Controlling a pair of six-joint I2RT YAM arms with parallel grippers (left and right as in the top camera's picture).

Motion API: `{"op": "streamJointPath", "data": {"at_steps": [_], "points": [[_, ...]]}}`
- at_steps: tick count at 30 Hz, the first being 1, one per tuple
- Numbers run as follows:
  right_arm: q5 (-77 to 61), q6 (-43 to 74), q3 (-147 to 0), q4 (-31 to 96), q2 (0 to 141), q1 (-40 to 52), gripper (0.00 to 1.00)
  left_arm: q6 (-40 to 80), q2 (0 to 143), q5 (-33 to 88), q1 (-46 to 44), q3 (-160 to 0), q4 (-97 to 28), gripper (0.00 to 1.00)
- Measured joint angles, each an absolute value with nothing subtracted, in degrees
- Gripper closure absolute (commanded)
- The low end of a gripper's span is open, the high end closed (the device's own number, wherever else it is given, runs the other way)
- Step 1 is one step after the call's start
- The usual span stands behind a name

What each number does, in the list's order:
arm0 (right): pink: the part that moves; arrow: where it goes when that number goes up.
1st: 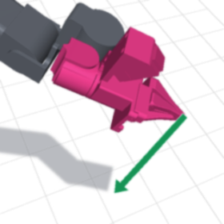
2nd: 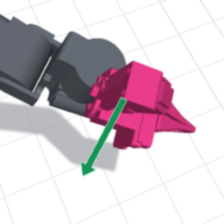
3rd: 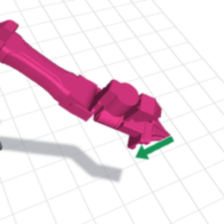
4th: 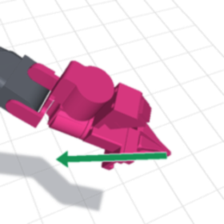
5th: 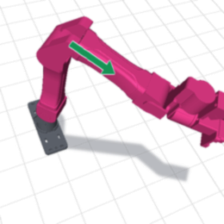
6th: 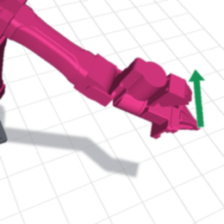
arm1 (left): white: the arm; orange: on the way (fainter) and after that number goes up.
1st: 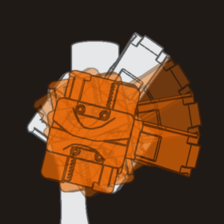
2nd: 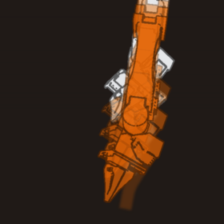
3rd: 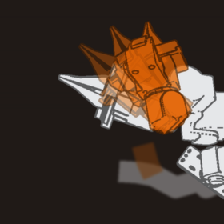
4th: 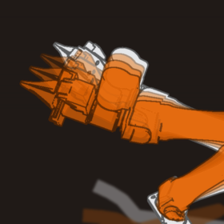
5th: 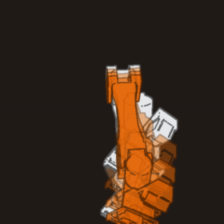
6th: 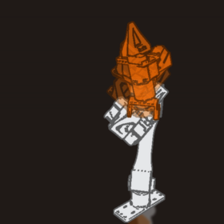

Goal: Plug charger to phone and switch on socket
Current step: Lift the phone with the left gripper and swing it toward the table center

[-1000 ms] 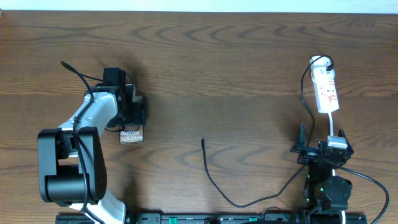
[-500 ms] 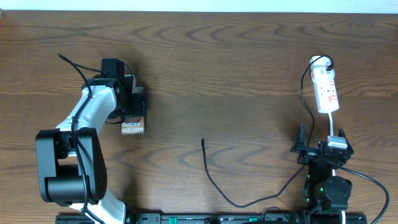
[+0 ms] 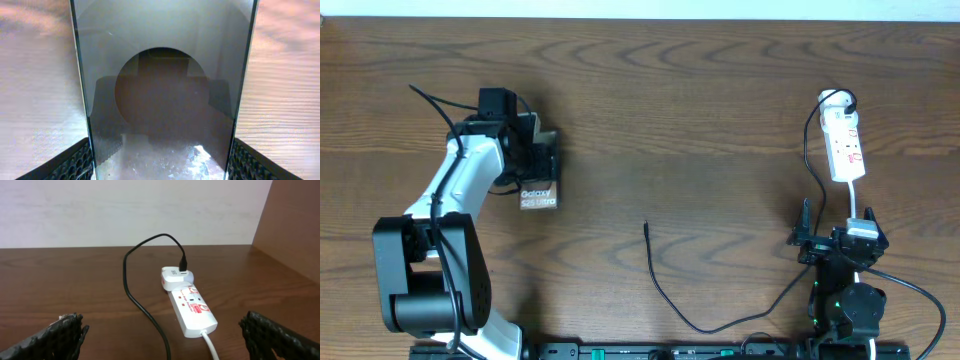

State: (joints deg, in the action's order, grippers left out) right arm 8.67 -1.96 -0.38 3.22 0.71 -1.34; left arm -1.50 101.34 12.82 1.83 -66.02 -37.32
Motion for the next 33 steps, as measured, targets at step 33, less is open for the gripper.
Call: {"op": "streamJointPath", "data": {"at_steps": [33], "points": [[8.69, -1.98, -0.38, 3.22, 0.73, -1.34, 0.01, 76.66, 101.16, 66.13, 3.22, -71.31, 22.28, 0.93]]}}
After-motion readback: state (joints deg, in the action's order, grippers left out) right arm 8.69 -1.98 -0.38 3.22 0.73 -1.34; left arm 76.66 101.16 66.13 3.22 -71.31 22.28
